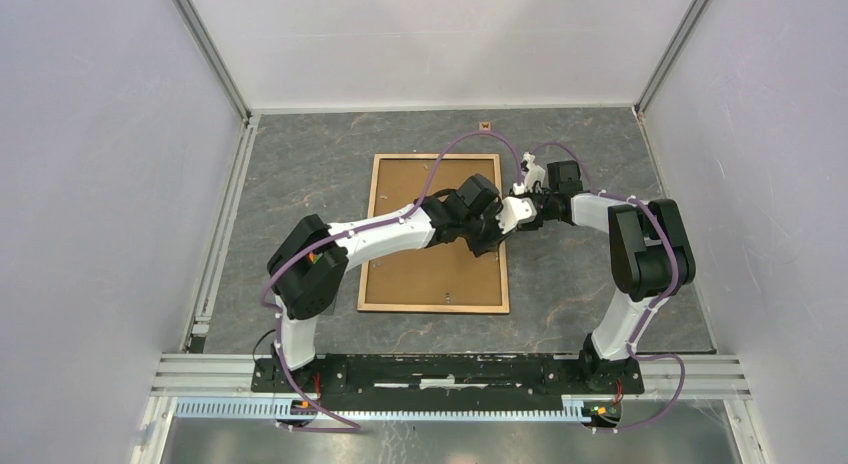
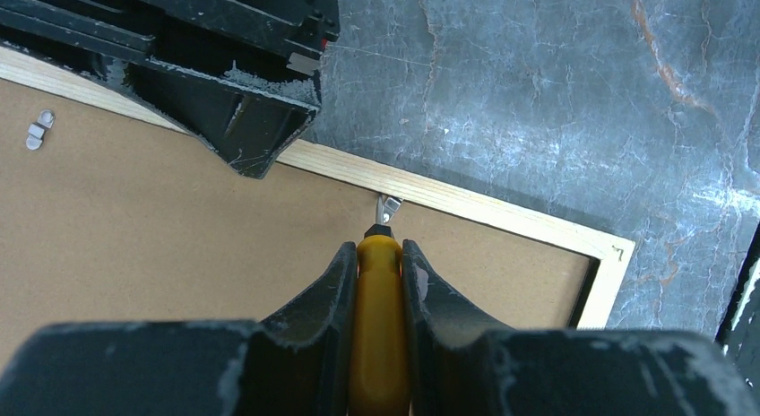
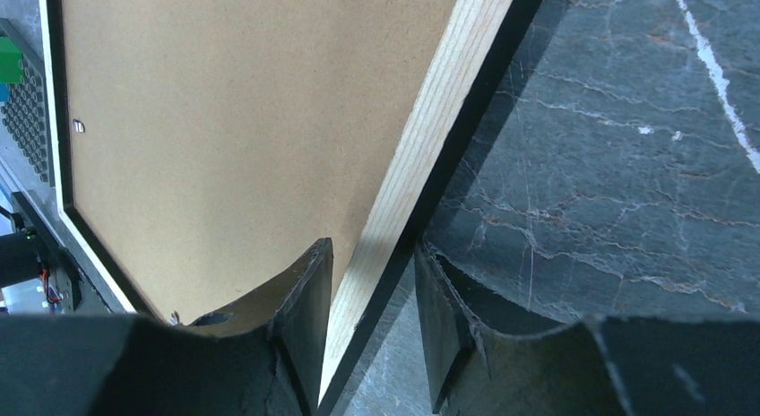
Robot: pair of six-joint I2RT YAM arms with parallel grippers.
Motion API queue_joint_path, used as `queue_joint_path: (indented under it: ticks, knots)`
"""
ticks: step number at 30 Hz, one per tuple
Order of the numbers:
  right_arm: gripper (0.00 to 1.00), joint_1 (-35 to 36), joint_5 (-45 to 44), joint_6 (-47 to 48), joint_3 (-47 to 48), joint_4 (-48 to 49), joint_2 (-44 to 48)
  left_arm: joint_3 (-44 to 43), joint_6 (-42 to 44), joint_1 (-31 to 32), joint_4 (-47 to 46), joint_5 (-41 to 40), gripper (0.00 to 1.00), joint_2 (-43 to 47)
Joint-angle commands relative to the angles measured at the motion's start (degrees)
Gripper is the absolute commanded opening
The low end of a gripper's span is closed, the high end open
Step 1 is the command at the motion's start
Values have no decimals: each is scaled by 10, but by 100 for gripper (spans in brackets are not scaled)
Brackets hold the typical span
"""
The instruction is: Take the photo out of the frame
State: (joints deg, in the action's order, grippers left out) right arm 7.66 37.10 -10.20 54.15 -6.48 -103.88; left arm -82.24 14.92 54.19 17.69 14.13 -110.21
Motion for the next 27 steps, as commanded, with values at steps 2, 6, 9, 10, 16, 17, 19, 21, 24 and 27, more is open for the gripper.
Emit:
queue_joint_path:
  ticks: [2,6,9,10,16,17,19,21,24,27]
  knots:
    - [44,1,-38,10,-11,-7,-9,-22,39,10,14,40,2,-2]
    - [44,1,-40,13,-8,-10,-11,-26,59,10,40,52,2,-1]
    - [43,1,-43,15,-6,-11,-12,-29,76,10,59,64,2,2]
    - [43,1,-43,15,-6,-12,-13,-30,81,11,66,67,2,3]
    - [43,1,-43,14,-3,-13,-14,-36,96,11,96,59,2,0]
    - [43,1,-43,15,-2,-13,-14,-37,95,11,97,54,2,-1]
    - [44,1,-43,16,-2,-13,-14,-40,91,12,97,38,2,-4]
    - [43,1,-43,17,-2,-13,-14,-45,84,12,95,16,2,-8]
    - [43,1,-44,17,-2,-15,-14,-53,75,11,94,-19,2,-13]
    - [43,1,-44,17,-1,-15,-13,-50,76,11,94,-35,2,-8]
